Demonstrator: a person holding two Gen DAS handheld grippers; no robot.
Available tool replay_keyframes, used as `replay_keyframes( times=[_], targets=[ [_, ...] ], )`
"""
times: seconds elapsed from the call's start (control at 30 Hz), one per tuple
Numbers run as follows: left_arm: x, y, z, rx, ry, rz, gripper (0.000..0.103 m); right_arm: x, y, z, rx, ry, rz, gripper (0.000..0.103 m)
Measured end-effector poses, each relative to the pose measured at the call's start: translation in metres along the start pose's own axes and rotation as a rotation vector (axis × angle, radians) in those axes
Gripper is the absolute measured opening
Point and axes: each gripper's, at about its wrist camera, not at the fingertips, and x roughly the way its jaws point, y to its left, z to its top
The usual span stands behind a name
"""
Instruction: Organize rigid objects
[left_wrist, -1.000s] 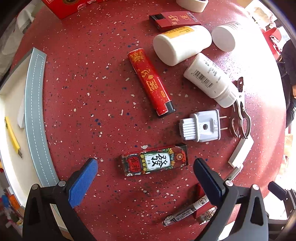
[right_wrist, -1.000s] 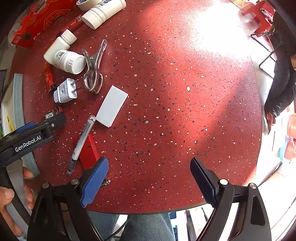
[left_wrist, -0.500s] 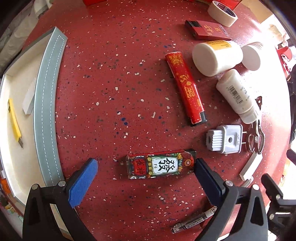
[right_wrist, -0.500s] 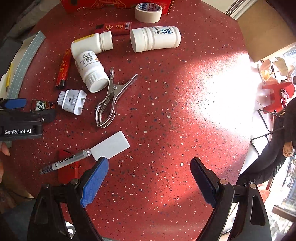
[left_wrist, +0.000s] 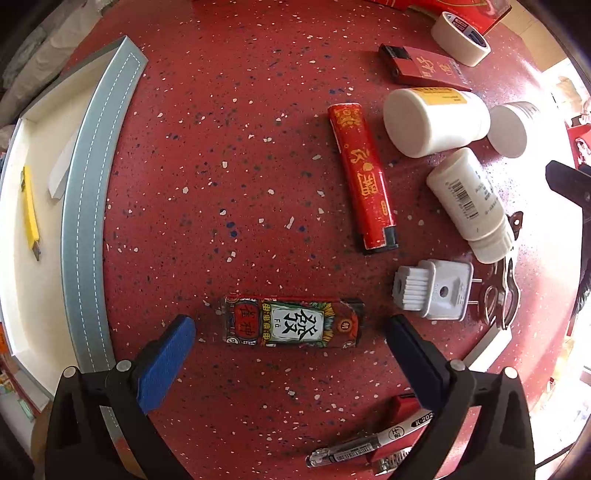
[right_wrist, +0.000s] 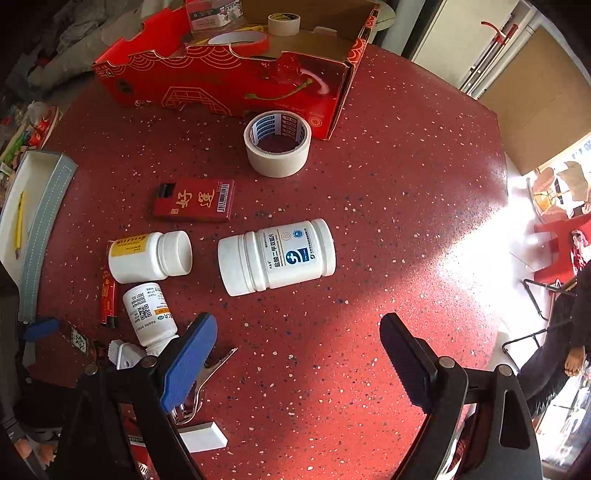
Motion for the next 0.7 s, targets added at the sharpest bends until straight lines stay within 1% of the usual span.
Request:
replay_keyframes(
  times=[0.07,0.1,0.17,0.2,0.27,0.3,0.4,0.5,0.57,0.67,0.7],
  targets=[
    [-0.001,0.002,0.006,-0.033,0.006,-0.011,0.103,0.006,0.002,0.010,-0.028,0.002,0.002,0.091],
    [-0.001,0.017,0.018,-0.033,0.009,-0.010,0.103,0.011,0.002,0.016,-0.040,0.003,0.007,0.091],
    [-0.003,0.020,0.017,-0.034,0.010,-0.011,0.103,0.017,0.006,0.024,-0.064,0.000,0.011,0.091],
    [-0.005,0.028,0.019,-0.037,0.009,-0.013,0.103,0.021,0.007,0.028,-0.077,0.002,0.015,0.091],
    [-0.008,0.030,0.017,-0.036,0.005,-0.013,0.103,0.034,0.004,0.030,-0.104,0.013,0.018,0.091],
    [-0.013,0.041,0.012,-0.035,0.004,-0.013,0.103,0.040,0.006,0.034,-0.118,0.018,0.013,0.091],
    [-0.013,0.051,0.004,-0.035,0.008,-0.013,0.103,0.062,-0.002,0.047,-0.141,0.036,0.010,0.091],
    [-0.001,0.047,0.009,-0.034,0.006,-0.013,0.103,0.071,-0.004,0.054,-0.142,0.048,0.023,0.091],
    [-0.001,0.046,0.009,-0.036,0.005,-0.012,0.103,0.076,-0.001,0.058,-0.146,0.060,0.016,0.091],
    [-0.002,0.048,0.008,-0.055,0.017,-0.013,0.103,0.082,-0.004,0.064,-0.134,0.072,0.031,0.090],
    [-0.001,0.049,0.008,-0.068,0.024,-0.013,0.103,0.083,0.005,0.056,-0.127,0.079,0.044,0.086]
  ],
)
